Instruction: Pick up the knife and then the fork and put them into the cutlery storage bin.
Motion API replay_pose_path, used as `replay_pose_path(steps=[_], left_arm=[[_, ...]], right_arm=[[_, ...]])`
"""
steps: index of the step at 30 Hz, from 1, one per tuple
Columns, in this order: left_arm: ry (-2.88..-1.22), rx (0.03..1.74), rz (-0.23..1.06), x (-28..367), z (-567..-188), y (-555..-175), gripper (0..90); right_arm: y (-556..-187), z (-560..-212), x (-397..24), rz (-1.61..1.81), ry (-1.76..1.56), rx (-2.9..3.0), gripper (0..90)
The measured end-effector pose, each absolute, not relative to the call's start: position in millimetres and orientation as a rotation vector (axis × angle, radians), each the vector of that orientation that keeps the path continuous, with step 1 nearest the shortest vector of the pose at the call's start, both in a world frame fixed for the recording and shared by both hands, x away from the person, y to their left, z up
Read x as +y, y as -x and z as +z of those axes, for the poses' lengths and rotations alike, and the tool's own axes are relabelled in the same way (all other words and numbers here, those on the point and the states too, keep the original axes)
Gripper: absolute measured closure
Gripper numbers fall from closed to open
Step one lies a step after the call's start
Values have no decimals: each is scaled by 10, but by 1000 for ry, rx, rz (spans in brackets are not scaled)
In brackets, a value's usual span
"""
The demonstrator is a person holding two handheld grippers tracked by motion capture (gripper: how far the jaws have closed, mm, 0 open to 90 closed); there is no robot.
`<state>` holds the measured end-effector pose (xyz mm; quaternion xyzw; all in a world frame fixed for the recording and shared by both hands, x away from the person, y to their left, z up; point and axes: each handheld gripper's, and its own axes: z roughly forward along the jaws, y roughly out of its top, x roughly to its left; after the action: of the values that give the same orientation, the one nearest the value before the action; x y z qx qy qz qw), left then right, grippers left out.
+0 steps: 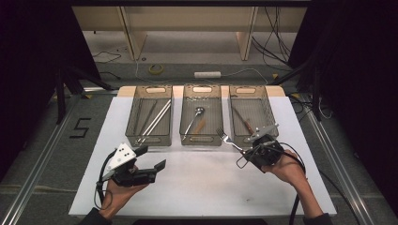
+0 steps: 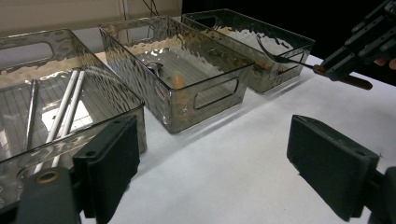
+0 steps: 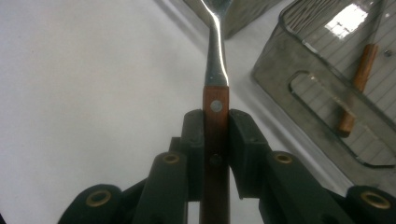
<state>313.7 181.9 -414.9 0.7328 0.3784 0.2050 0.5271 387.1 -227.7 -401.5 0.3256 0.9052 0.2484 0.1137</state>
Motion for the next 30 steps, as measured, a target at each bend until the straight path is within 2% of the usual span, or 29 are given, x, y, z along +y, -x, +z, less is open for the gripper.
replay_pose_path(steps=[30], left_arm=[[-1744, 905, 490, 1824, -4146, -3136, 168]], right_arm=[[-4501, -3622, -2321, 799, -1097, 2505, 775]])
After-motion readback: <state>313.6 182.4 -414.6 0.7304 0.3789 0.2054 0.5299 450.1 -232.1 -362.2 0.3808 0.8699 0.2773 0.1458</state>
